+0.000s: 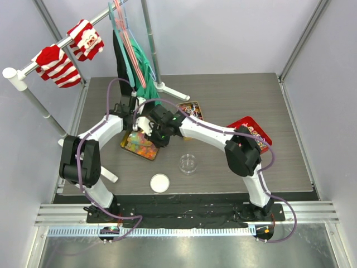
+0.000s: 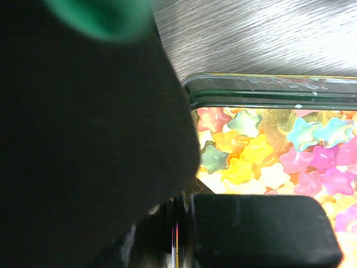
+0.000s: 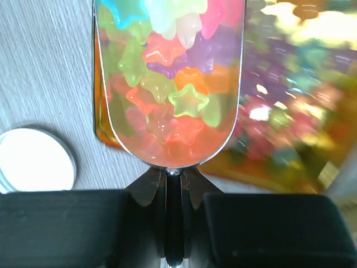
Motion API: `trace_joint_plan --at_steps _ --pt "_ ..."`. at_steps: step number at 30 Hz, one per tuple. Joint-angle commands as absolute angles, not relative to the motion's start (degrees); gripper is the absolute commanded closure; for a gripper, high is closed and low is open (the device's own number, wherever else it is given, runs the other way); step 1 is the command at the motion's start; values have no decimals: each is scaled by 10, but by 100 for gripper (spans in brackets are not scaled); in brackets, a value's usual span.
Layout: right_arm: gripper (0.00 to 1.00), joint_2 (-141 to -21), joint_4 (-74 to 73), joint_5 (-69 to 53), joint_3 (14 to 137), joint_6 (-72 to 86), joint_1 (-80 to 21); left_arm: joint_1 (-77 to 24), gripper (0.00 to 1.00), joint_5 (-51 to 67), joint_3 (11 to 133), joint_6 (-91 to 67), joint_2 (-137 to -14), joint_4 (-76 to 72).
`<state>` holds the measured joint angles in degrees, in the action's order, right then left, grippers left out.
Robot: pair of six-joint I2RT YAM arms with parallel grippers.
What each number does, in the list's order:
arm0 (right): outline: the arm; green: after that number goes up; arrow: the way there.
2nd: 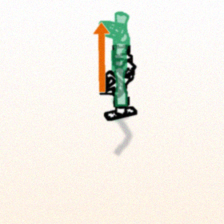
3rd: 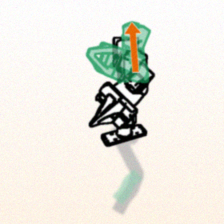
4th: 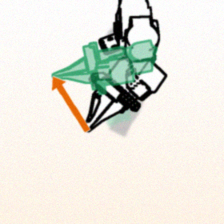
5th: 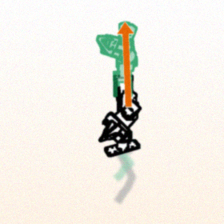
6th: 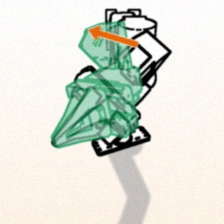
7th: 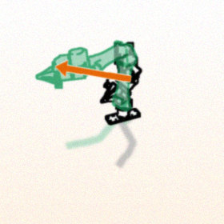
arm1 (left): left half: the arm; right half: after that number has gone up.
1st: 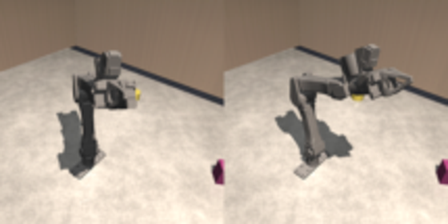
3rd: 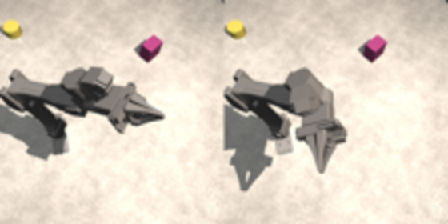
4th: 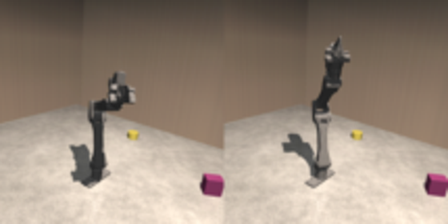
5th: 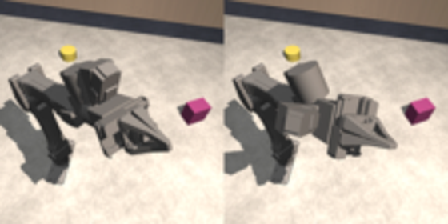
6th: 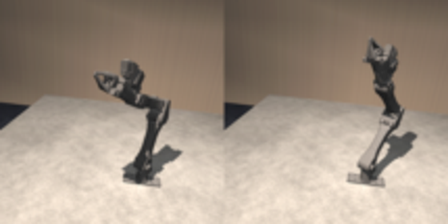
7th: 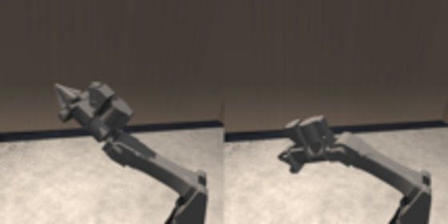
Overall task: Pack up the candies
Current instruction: Adjust the storage box at the center of the board, then place the fake candies in the packing bottle.
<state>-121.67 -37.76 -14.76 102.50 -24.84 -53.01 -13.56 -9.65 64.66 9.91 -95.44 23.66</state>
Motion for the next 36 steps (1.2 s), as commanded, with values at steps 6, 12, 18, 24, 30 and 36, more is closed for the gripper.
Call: trace_joint_plan --at_steps 6,12,18,24,30,36 --pt "99 -1089 -358 -144 948 -285 -520 -124 100 -94 657 86 -967 200" --pt "99 -1066 -353 -144 902 -296 -517 -123 100 -95 657 86 -969 197" --pt "99 -1036 -345 -153 868 -298 -506 -122 100 -97 656 85 -969 197" --pt "99 -979 -351 -160 835 -308 -480 -118 100 -93 657 84 -979 197" --pt "99 -921 -370 -158 791 -336 -472 -113 100 -94 655 87 -983 192" --pt "99 -846 -382 -148 716 -359 -469 -101 100 -84 653 89 -981 192"
